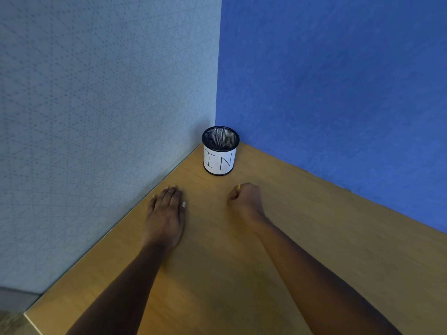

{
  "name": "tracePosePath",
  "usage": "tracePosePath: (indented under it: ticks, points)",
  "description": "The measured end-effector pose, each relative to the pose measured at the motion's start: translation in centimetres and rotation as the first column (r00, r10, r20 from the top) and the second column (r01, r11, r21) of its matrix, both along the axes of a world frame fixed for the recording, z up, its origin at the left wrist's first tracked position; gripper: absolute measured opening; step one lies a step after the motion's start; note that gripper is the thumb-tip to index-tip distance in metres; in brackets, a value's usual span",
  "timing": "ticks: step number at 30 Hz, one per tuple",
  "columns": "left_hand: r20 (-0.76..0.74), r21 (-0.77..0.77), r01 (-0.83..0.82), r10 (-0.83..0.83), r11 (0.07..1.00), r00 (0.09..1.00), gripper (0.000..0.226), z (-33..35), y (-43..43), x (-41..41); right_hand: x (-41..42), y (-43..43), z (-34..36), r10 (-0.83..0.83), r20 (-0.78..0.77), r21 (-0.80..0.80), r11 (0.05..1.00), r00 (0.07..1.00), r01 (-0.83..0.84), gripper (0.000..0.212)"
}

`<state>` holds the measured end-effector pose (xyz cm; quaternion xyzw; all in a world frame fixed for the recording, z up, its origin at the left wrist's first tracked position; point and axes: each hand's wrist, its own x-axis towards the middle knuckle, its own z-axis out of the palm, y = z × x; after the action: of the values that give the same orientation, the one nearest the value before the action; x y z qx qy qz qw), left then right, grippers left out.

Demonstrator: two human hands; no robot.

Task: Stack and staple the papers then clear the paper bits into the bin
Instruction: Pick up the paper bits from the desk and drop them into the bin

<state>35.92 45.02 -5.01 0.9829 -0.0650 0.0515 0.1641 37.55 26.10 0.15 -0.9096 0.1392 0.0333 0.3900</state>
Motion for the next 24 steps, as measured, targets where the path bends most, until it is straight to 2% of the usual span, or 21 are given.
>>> tracePosePath:
  ticks: [4,6,8,12,14,19,21,24]
  points:
    - [-0.001,-0.015,0.003,-0.003,1.0,1.0,0.074,0.0,0.1,-0.1,0.6,-1.4,0.3,-0.2,-0.146,0.342,0.909,0.969,0.239,0.006]
    - [0.0,-0.019,0.002,-0.002,1.0,1.0,0.073,-0.1,0.1,0.0,1.4,-1.8,0.7,-0.26,-0.181,0.498,0.807,0.949,0.316,0.017]
    - [-0.002,-0.018,-0.003,0.003,1.0,1.0,0.069,-0.2,0.1,0.0,2.3,-2.1,1.8,-0.28,-0.166,0.605,0.729,0.946,0.322,0.021]
    - [0.002,-0.009,-0.002,0.002,1.0,1.0,0.073,-0.1,0.0,0.0,4.2,-2.2,5.3,-0.261,-0.071,0.777,0.591,0.963,0.218,0.017]
    - [0.003,-0.007,-0.001,0.001,1.0,1.0,0.074,-0.1,0.0,0.0,5.2,-2.0,6.9,-0.255,-0.038,0.811,0.557,0.966,0.179,0.015]
    - [0.007,0.004,0.002,-0.002,1.0,1.0,0.074,0.0,0.0,0.0,8.3,-0.8,8.1,-0.293,0.005,0.75,0.633,0.956,0.19,0.019]
    - [0.008,0.008,0.001,-0.001,1.0,1.0,0.074,0.0,0.0,-0.1,9.4,-0.4,7.8,-0.326,0.002,0.677,0.696,0.946,0.239,0.019]
    - [0.014,0.005,0.0,0.0,1.0,1.0,0.073,-0.1,0.0,0.0,10.3,-0.2,7.7,-0.317,0.037,0.523,0.814,0.948,0.252,0.007]
